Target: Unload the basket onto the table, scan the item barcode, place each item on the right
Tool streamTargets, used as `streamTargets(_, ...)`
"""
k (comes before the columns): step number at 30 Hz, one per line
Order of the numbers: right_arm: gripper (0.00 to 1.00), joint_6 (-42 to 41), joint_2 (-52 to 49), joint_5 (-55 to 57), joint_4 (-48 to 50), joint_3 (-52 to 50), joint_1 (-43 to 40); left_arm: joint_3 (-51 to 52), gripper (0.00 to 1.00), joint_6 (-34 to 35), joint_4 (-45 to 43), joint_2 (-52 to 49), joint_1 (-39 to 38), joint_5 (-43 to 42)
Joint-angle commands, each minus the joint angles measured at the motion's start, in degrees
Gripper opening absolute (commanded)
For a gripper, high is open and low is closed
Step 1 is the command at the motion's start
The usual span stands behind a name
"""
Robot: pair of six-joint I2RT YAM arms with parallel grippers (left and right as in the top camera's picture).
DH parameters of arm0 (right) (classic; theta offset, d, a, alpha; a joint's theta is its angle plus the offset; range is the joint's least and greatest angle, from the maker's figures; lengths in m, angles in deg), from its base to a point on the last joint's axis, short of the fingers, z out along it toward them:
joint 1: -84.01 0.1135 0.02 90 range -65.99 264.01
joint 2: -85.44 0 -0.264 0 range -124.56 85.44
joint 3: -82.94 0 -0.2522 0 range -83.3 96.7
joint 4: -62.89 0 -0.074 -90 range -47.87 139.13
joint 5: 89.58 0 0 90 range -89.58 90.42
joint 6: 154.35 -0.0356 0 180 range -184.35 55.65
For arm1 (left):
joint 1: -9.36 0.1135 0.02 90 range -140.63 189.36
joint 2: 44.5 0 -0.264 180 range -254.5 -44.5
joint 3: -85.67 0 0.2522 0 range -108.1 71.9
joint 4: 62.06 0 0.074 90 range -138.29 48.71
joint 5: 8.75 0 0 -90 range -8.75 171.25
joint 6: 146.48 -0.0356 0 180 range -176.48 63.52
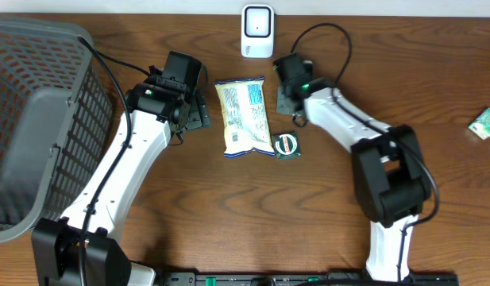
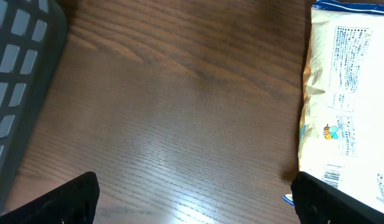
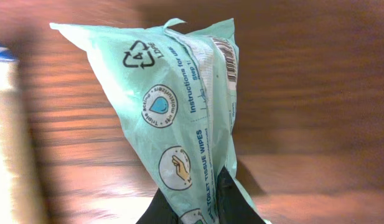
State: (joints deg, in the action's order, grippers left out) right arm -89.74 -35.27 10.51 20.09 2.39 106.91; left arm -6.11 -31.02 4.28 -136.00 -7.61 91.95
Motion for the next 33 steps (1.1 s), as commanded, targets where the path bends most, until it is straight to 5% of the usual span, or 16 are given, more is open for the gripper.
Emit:
streamTargets(1,0.01,3.8,2.9,-22.2,1.0,-0.2,-3.5,-0.3,0.98,-0.3,0.3,0.5,0.1,0.9)
streamTargets(11,0.01,5.7,2.2,-48.6,7.1,-6.2,-10.3,-0.3,0.98,-0.3,0.3,0.5,0.1,0.9)
streamTargets(21,0.02,0.5,2.2,-53.7,11.3,-12.5,-19.1,-0.3,0.98,-0.3,0.3,0.5,0.1,0.9)
streamTargets(27,0.31,1.3,2.2,-51.5,8.7,-13.0,-24.2,-0.3,0.98,-0.3,0.3,0.5,0.1,0.9)
streamTargets(33,0.35,1.9,2.2,-47.5,7.4,-12.9,-28.3,-0.3,0.98,-0.3,0.3,0.5,0.1,0.9)
